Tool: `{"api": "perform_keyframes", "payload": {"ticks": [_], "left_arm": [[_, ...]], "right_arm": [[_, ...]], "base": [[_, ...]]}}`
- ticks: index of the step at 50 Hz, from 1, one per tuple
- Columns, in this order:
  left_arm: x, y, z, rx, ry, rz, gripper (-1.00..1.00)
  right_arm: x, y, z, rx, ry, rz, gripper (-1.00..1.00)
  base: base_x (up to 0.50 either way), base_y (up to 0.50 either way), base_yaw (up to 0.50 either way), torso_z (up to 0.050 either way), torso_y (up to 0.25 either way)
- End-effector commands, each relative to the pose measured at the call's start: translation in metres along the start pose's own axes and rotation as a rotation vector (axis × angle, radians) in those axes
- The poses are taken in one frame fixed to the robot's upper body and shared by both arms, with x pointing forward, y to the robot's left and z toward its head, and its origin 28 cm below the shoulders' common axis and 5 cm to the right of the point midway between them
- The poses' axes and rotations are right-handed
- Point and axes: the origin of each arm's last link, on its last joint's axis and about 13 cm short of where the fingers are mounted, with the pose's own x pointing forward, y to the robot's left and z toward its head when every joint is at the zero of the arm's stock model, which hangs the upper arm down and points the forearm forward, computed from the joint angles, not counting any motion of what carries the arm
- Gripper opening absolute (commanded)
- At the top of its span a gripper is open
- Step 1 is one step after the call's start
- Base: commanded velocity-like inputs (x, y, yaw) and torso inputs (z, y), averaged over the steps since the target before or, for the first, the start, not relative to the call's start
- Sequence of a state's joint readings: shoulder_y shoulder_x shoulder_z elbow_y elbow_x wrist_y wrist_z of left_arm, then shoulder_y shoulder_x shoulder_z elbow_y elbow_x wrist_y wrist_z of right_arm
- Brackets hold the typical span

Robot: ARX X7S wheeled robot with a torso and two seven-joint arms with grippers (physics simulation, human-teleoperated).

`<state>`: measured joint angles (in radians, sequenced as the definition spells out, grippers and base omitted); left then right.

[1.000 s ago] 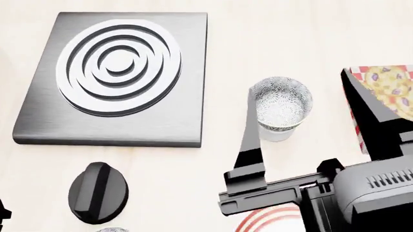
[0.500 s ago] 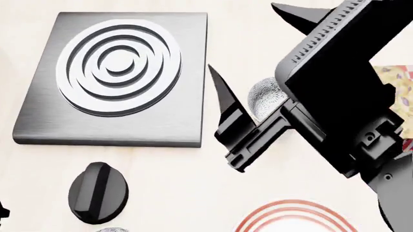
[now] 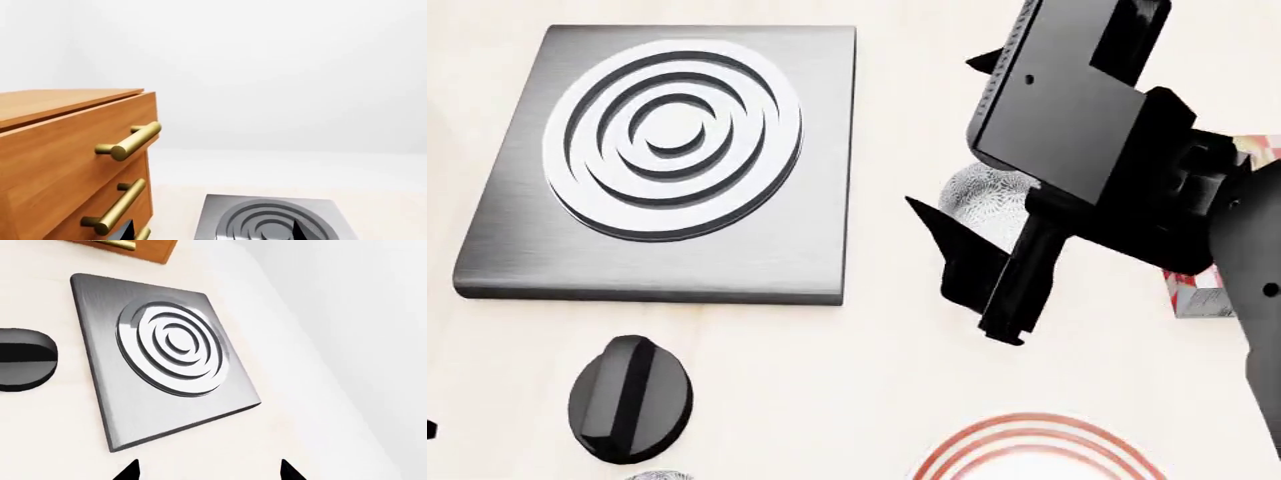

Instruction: Pick the akita bowl on the ramekin and place it on the plate.

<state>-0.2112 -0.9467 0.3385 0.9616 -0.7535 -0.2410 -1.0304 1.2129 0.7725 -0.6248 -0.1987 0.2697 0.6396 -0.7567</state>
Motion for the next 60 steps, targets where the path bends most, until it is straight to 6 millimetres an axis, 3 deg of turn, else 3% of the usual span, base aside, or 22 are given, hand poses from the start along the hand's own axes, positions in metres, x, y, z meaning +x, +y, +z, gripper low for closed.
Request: {"api": "perform_keyframes", "payload": {"ticks": [1,16,60], "left_arm": [[0.000,0.001,-0.001,-0.004,0.006,0.016,1.00],[-0.001,0.000,-0.001,0.001,0.006,0.015,1.00],[0.001,0.002,-0.003,-0.009,0.017,0.023,1.00]], "right_arm": [[-0.001,-0.009,-0.010,-0.039,0.128,0.113,1.00],[-0.001,-0.006,-0.020,-0.062,0.222,0.170,1.00],[0.027,0.010,-0.059,-0.011,0.249,0.161,1.00]], "base": [[0.00,0.00,0.00,0.000,0.000],[0.00,0.00,0.00,0.000,0.000],[0.00,0.00,0.00,0.000,0.000]]}}
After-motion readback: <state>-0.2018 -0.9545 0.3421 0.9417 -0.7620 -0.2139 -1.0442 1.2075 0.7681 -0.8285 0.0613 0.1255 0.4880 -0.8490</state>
